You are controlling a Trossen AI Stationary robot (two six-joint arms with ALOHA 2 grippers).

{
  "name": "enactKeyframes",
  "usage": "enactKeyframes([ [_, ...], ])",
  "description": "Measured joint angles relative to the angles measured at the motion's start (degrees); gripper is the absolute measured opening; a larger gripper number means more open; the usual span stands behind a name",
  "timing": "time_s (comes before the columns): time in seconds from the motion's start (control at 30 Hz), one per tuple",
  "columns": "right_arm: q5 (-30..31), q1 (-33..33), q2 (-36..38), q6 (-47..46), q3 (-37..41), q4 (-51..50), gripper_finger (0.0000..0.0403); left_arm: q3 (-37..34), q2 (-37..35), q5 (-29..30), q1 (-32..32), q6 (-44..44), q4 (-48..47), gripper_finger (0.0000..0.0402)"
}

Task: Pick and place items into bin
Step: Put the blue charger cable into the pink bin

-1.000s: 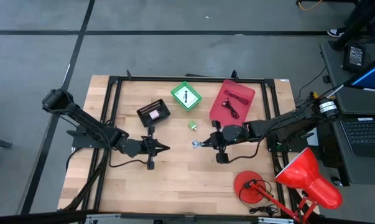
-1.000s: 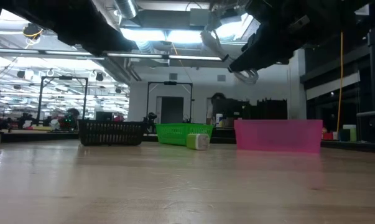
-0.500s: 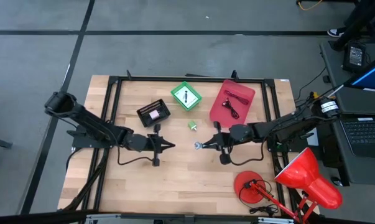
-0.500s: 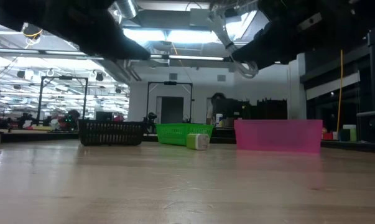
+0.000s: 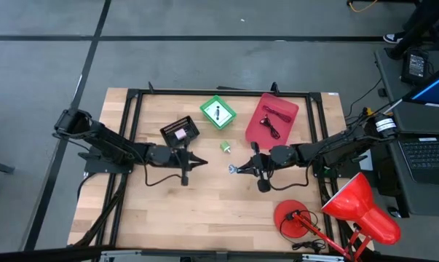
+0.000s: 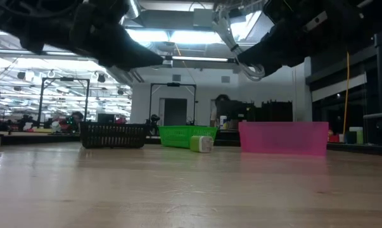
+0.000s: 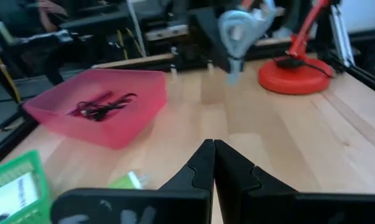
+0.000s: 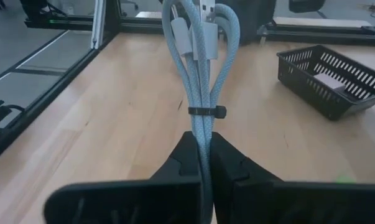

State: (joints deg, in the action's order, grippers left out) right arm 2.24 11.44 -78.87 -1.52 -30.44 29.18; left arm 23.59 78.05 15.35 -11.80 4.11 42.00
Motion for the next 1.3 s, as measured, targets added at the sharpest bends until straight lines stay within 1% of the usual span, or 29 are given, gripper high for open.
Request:
enactKeyframes([
  [0.17,0.0,0.0,0.0,0.0,0.0,-0.2,0.0,-3.4,-0.7,0.0,1.6,-0.3,6.7,0.0003],
  [0.37,0.0,0.0,0.0,-0.2,0.0,-0.2,0.0,-3.4,-0.7,-0.1,1.8,-0.4,7.0,0.0003],
  [0.47,0.2,0.0,0.0,-0.2,0.0,0.6,0.0,-3.4,-0.7,-0.1,1.8,-1.9,6.9,0.0003],
  [0.63,5.3,-0.3,0.0,0.1,0.0,0.7,0.0,-3.4,-0.7,0.0,1.7,-3.5,6.9,0.0003],
  [0.7,6.1,-0.9,0.0,-0.1,0.0,0.4,0.0,-3.4,-0.7,0.0,1.7,-4.2,6.7,0.0003],
  [0.73,7.1,-1.3,0.2,-0.9,0.0,0.2,0.0,-3.4,-0.7,-0.1,1.7,-4.6,6.6,0.0003],
  [0.83,13.0,-2.5,1.9,-3.4,-0.2,-1.4,0.0,-3.4,-0.7,0.0,1.7,-6.4,6.6,0.0003],
  [1.0,21.7,-3.5,6.0,-8.4,-0.1,-9.9,0.0,-3.4,-0.7,0.0,1.7,-10.8,6.6,0.0003],
  [1.17,33.4,-3.6,11.3,-14.0,-0.1,-22.1,0.0,-3.4,-0.7,0.0,1.7,-12.5,6.2,0.0003],
  [1.3,39.8,-3.6,15.9,-20.1,-0.1,-32.8,0.0,-3.4,-0.7,0.0,1.7,-12.5,6.2,0.0003],
])
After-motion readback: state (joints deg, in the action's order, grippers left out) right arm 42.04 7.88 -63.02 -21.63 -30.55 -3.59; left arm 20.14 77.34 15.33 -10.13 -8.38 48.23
